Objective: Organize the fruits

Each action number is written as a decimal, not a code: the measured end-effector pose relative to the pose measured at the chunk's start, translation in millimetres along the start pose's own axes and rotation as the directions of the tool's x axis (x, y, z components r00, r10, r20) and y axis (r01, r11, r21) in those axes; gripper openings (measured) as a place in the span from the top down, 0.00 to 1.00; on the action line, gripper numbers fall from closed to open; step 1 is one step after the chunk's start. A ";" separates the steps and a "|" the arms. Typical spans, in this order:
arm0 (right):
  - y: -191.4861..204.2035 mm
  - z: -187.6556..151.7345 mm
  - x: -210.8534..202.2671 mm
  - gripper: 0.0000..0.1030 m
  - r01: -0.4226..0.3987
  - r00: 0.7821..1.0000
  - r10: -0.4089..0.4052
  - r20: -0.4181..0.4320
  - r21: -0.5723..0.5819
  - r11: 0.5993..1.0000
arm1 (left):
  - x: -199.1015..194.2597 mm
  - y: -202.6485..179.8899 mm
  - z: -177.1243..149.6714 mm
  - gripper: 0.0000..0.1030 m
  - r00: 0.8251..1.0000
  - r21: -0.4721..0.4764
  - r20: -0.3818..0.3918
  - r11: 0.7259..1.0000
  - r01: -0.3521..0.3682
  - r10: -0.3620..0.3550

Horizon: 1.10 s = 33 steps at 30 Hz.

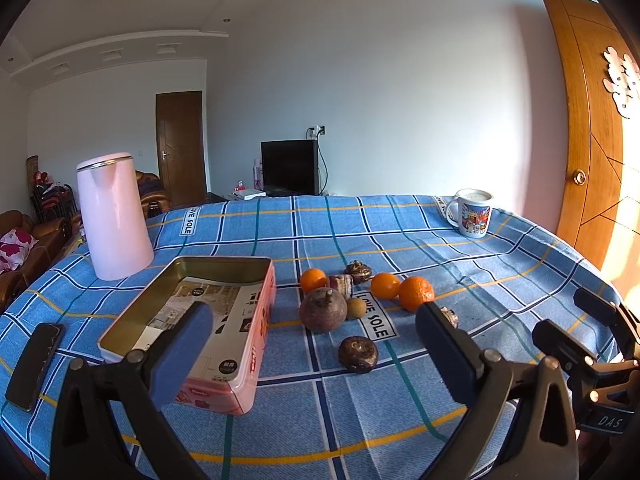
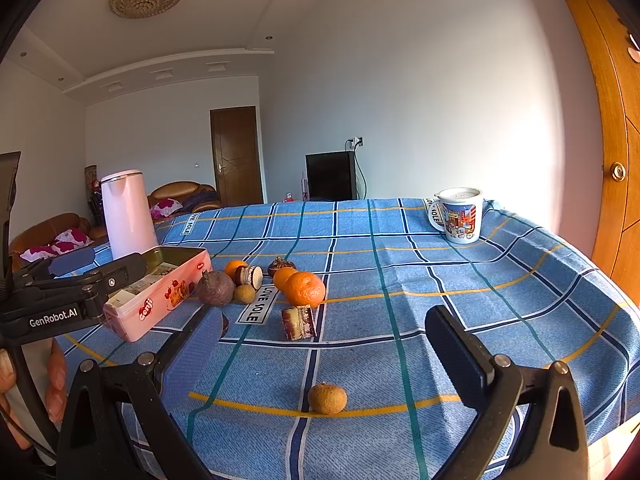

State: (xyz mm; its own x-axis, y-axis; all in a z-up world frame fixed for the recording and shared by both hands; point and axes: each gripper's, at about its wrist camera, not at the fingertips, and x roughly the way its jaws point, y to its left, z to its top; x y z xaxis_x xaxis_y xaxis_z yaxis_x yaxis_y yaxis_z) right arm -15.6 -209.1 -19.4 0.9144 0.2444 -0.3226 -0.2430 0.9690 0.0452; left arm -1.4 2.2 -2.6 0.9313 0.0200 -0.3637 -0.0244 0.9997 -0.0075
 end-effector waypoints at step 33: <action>2.3 -24.7 19.4 0.01 0.039 0.996 -0.045 -0.080 -0.077 0.996 | 17.2 0.0 -21.7 0.00 0.998 0.023 -0.050 0.999 0.029 -0.028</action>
State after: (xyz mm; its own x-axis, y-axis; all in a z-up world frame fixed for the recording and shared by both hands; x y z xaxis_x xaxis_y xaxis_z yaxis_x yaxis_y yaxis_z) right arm -6.4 -203.1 -48.9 0.8957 0.1964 -0.3990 -0.2312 0.9721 -0.0406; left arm 6.8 2.3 -29.0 0.9122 -0.0083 -0.4097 0.0107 0.9999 0.0035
